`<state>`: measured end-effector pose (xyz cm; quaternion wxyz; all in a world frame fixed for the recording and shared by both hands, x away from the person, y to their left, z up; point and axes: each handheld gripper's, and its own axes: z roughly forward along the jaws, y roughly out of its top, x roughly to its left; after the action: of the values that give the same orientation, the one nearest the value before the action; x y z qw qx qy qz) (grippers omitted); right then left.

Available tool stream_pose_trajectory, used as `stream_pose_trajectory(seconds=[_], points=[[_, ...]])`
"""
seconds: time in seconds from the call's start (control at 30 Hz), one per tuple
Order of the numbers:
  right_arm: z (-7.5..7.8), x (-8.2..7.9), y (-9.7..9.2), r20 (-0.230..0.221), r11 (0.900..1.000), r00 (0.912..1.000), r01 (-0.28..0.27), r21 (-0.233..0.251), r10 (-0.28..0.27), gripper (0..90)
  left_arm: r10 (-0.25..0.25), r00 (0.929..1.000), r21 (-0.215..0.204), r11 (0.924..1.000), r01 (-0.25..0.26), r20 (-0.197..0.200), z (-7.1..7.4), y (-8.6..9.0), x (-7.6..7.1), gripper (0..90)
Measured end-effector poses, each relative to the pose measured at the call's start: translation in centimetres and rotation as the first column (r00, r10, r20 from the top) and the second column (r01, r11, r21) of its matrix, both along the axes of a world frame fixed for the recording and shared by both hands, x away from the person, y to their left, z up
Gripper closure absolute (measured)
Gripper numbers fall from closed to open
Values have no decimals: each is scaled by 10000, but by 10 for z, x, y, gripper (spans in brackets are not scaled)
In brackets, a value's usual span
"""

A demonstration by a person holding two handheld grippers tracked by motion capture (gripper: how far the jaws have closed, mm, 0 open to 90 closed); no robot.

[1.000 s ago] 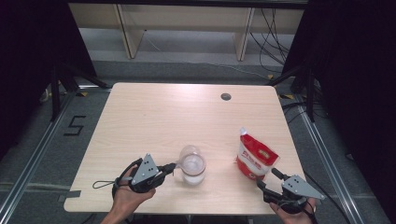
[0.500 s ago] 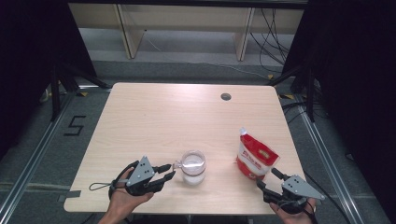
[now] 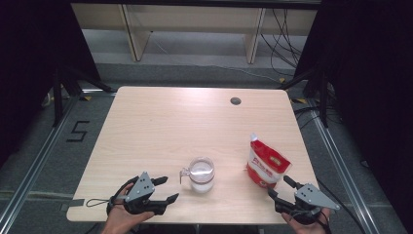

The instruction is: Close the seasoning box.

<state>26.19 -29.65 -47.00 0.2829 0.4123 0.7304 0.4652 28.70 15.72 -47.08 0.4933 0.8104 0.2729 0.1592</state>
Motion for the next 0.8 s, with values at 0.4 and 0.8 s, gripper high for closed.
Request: stream_pose_trajectory(seconds=[0.4, 0.8], points=[[0, -9, 1, -163, 10000, 9999, 4, -4, -4, 312, 361, 9980, 171, 9992, -353, -510, -17, 9, -3, 272], [-5, -11, 3, -467, 9997, 9986, -243, 42, 244, 214, 408, 9972, 384, 9985, -384, -624, -22, 14, -9, 253]])
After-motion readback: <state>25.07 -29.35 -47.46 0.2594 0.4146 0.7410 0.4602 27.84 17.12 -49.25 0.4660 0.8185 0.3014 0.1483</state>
